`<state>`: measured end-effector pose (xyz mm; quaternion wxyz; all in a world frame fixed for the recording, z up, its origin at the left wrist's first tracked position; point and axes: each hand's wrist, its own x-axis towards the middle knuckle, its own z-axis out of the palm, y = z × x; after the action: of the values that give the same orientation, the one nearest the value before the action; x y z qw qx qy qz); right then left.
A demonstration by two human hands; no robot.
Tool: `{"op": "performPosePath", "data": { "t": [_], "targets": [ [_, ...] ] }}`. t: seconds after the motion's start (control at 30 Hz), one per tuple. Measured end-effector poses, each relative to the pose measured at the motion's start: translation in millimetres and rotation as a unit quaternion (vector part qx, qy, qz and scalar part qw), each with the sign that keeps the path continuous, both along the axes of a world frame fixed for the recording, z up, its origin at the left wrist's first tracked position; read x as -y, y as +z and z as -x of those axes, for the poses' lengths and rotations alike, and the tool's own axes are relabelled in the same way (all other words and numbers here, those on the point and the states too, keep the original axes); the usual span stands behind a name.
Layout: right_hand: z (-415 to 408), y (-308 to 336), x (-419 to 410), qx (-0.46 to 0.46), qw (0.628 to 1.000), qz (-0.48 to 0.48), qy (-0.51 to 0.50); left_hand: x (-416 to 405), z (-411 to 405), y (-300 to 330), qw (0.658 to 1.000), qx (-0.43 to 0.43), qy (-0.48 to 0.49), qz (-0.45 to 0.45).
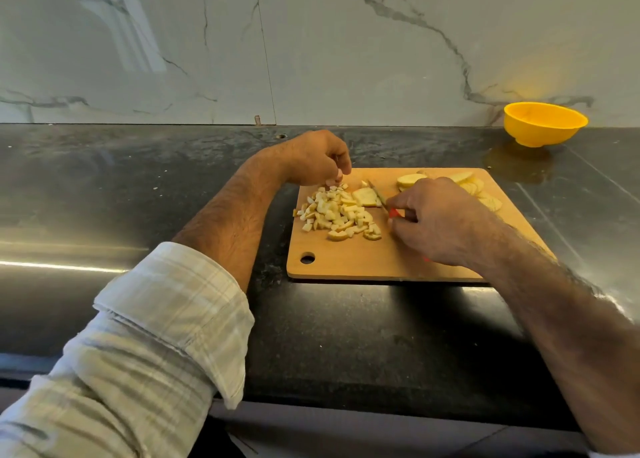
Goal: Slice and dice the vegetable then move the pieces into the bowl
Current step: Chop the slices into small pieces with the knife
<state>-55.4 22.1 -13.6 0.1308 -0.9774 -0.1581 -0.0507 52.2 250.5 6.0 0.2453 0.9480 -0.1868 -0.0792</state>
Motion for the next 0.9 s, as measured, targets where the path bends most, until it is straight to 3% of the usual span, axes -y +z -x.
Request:
{"op": "performPosePath", "data": {
  "t": [0.1,0.23,0.37,0.5,0.7,0.9],
  "targets": [
    [3.5,3.3,-0.5,-0.017,0.999,-0.022,0.017,-6.0,1.2,2.8,0.998,-0.027,0.016,0.054],
    [-0.3,9.0,10.7,-0.008,0.997,-0.071,-0.015,-14.8,-1.4,3.2,0.997,0.005,0.075,0.031],
    [-0.9,5.6,6.4,0.001,0.999,-0.032,-0.018,-16.4,-0.6,5.2,0.995,-0.044,0.084,0.012],
    [4.1,3.0,-1.4,0.016,0.999,-0.007,0.036,-16.7,2.2,10.5,0.992,-0.088,0.072,0.06],
    [-1.4,9.9,10.3,0.02,0.999,-0.028,-0.015,-25.9,3.5,16.7,0.993,-0.006,0.119,-0.018],
    [4.1,5.2,0.9,0.011,0.999,-0.005,0.039,-15.9,5.8,13.0,0.995,0.039,0.094,-0.02]
  ]
}}
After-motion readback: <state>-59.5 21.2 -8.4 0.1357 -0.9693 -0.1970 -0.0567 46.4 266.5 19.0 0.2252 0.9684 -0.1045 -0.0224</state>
